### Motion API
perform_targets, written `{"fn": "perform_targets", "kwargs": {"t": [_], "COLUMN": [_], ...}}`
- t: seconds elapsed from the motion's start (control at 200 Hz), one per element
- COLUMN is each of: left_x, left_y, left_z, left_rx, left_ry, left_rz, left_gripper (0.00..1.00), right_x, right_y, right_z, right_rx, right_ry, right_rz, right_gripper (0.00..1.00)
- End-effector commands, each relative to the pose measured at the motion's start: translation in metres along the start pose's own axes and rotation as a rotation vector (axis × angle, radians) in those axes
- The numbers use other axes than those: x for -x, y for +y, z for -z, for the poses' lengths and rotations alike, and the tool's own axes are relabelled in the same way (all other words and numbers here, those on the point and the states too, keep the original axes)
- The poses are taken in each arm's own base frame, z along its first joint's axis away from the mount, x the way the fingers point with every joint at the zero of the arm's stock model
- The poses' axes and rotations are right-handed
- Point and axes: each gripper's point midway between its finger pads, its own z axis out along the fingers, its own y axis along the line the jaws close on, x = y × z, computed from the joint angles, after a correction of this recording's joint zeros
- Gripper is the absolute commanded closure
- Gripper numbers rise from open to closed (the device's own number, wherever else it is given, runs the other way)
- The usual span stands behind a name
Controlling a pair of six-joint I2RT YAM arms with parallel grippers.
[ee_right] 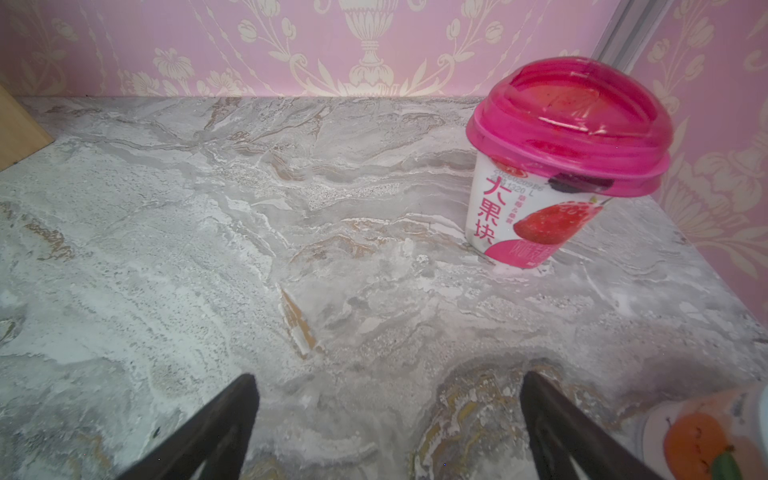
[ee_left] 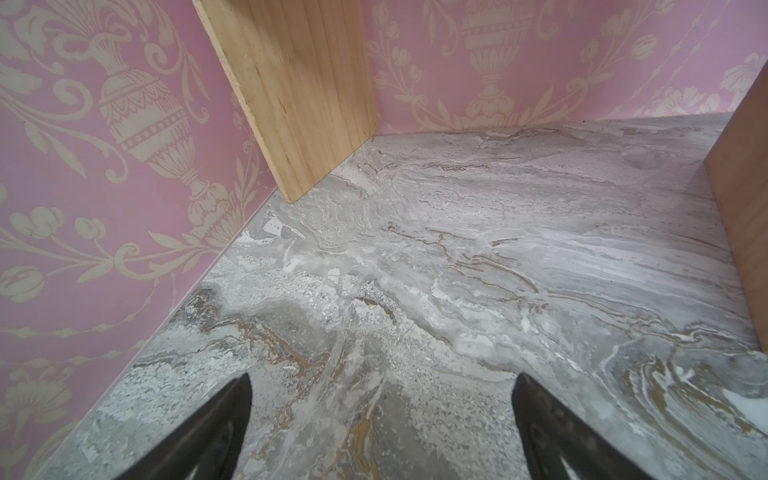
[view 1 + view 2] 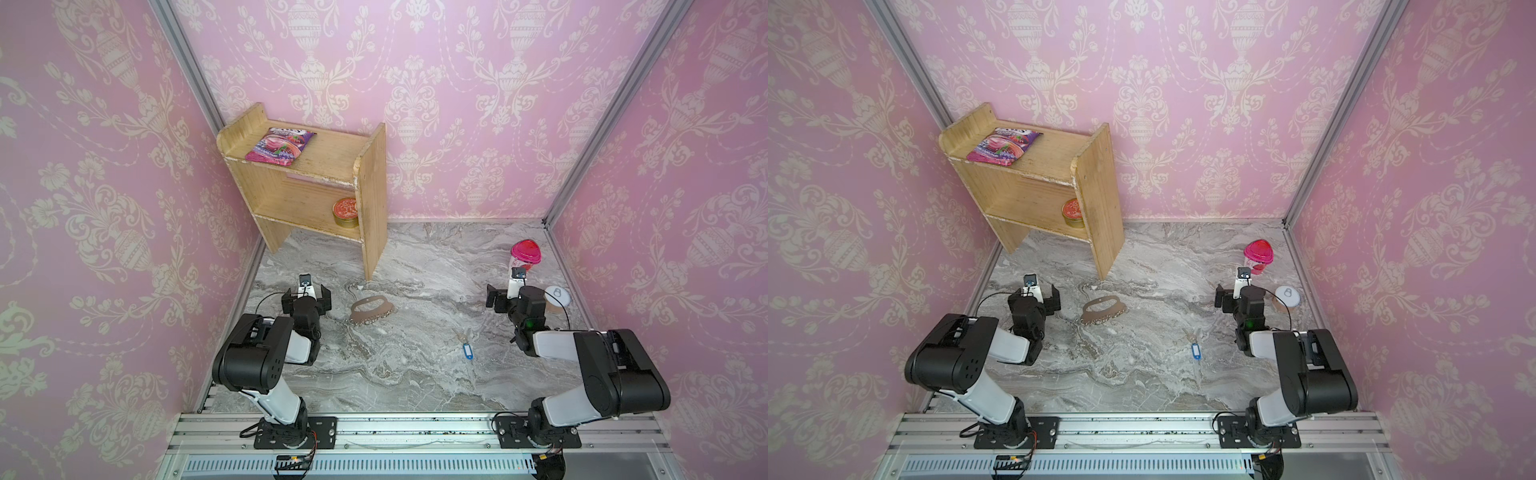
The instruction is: Put the keys on the keyring
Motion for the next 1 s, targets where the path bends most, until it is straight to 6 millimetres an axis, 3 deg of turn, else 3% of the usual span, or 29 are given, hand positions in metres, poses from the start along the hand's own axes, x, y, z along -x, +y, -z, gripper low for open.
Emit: {"fn": "perform_targets", "kwargs": {"t": [0.0,0.49,0.605,0.706,0.801,0.901,0.996], "left_x": [0.001,0.001,0.02,0.053,0.073,0.074,0.058], "left_y": [0.003,0.003,0.005,-0.031,-0.059,-0.08,-0.104], "left_z": [-0.004,-0.004,0.011,0.028,0.044,0.062,0.077], "left_rx": [0.009,0.008,0.028,-0.092,-0.245,-0.323,-0.405], "left_ry": [0.004,0.004,-0.044,-0.018,0.053,0.154,0.276], "left_rz": [0.019,0.021,-0.018,-0.149,-0.114,-0.106,-0.081], "left_gripper": [0.01,0.01,0.01,0.01,0.01,0.01,0.01], "right_x": [0.004,0.006,0.026,0.046,0.055,0.059,0.059], "right_y": [0.001,0.001,0.001,0.0,0.005,0.019,0.039], "right_z": [-0.002,-0.002,0.002,0.009,0.017,0.029,0.042], "right_rx": [0.003,0.005,-0.01,-0.029,-0.026,0.013,0.062], "right_ry": [-0.005,-0.011,0.087,0.165,0.19,0.22,0.258], "right_rz": [-0.015,-0.015,-0.002,-0.007,-0.047,-0.089,-0.088], "right_gripper": [0.0,0.0,0.0,0.0,0.0,0.0,0.0]}}
